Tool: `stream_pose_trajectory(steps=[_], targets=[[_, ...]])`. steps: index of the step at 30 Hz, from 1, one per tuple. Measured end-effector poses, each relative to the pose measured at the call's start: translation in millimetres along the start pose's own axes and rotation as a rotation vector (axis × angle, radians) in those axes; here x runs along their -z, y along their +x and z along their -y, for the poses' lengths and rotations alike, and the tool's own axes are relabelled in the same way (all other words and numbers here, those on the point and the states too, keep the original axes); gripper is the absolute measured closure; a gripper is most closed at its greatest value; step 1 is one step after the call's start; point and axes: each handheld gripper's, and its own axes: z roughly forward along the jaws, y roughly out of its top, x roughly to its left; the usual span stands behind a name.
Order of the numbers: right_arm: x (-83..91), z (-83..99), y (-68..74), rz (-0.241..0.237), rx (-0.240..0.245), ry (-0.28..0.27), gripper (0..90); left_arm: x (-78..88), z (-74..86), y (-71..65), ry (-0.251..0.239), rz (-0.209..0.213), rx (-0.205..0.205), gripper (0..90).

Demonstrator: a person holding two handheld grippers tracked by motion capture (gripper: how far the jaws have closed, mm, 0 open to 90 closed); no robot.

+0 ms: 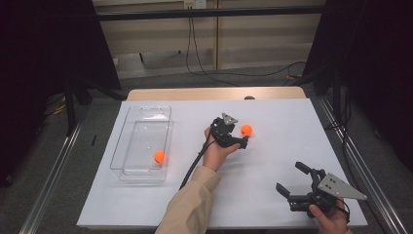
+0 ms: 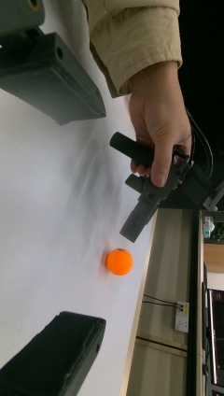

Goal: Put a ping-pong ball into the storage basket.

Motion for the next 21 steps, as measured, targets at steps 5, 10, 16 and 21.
stream_pose_trajectory(steps=[5, 10, 16, 21], targets=[[-0.1, 0.2, -0.1, 0.000, 0.002, 0.002, 1.3, -2.2, 0.4, -0.3, 0.003, 0.004, 0.008, 7.6], [-0.1, 0.1, 0.0, -0.001, 0.002, 0.001, 1.4, -3.7, -0.6, -1.2, 0.002, 0.004, 0.007, 7.4], [0.0, 0.1, 0.3, -0.001, 0.001, 0.000, 1.4, -6.3, -2.6, -3.5, 0.011, 0.000, 0.000, 6.6], [-0.1, 0.0, 0.3, -0.002, 0.002, 0.000, 1.4, -9.1, -2.8, -4.6, 0.021, 0.013, -0.006, 5.7]])
